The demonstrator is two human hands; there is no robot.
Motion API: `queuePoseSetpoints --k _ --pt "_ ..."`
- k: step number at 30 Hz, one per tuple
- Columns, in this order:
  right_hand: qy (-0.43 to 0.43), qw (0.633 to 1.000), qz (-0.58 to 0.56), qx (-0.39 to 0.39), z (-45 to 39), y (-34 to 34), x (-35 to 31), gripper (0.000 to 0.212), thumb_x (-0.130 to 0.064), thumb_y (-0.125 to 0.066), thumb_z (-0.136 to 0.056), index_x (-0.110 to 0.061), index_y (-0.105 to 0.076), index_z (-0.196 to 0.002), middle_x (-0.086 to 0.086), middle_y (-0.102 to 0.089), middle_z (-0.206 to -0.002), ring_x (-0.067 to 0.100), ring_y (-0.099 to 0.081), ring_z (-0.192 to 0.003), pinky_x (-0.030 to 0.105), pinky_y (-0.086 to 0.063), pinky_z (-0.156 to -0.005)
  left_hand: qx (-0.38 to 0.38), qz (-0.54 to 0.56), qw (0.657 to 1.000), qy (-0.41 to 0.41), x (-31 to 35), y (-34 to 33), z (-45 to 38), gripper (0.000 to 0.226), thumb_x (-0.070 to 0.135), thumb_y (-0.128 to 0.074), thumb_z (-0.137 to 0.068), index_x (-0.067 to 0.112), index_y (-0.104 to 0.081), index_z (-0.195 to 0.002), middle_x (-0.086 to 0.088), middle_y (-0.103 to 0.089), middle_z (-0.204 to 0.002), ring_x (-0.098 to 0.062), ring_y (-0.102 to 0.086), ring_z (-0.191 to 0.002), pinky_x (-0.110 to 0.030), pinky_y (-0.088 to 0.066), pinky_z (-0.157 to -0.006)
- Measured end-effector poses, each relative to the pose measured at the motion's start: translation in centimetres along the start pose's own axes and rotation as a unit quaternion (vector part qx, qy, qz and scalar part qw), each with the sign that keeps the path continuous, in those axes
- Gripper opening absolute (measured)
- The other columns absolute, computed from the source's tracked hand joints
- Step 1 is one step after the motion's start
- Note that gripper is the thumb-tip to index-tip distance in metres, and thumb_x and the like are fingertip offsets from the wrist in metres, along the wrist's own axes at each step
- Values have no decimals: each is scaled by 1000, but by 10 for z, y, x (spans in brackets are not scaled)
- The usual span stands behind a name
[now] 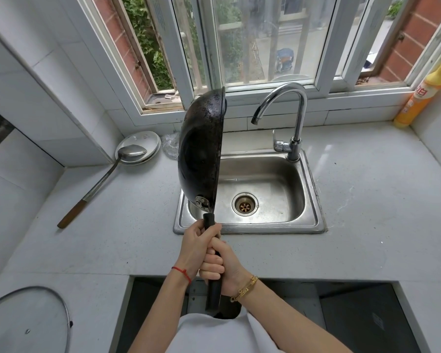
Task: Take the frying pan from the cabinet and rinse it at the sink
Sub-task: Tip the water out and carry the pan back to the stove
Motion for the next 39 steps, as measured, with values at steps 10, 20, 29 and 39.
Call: queuePoseSetpoints --k 10,20,29,39 --pt "-6 1000 -7 5 0 -1 -3 49 -28 -58 -82 -19 -37 -39 -7 -37 -28 5 -35 -19 13 -26 -24 5 3 1000 0 1 -3 1 22 25 -69 -85 5 -66 -92 -12 -63 -76 -50 -64 -92 -53 -55 -80" --pt "-6 1000 6 12 1 -1 -8 46 -27 -57 -79 -19 -40 -37 -7 -36 -28 4 -34 -19 13 -26 -24 8 7 1000 12 0 -7 -1 17 28 -69 -84 11 -66 -84 3 -61 -63 -29 -63 -71 -40 -57 -72" --pt "-23 1000 1 15 1 3 -10 48 -29 -60 -80 -19 -36 -39 -7 -35 -28 5 -33 -19 13 -25 -23 7 12 1000 10 3 -10 0 15 25 -69 -85 11 -65 -83 0 -61 -65 -28 -64 -71 -41 -56 -74" --pt "-51 997 21 45 6 7 -10 54 -27 -51 -91 -19 -34 -41 -7 -33 -28 4 -33 -19 13 -26 -23 0 46 998 36 1 -14 8 17 22 -66 -89 6 -61 -89 -3 -62 -65 -36 -67 -78 -28 -54 -57"
Point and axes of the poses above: each hand's wrist, its own z-axis away from the middle knuckle, its own y-axis out of the back of the hand, x = y × z, the point moved 2 cm from there along -z, towards the middle knuckle
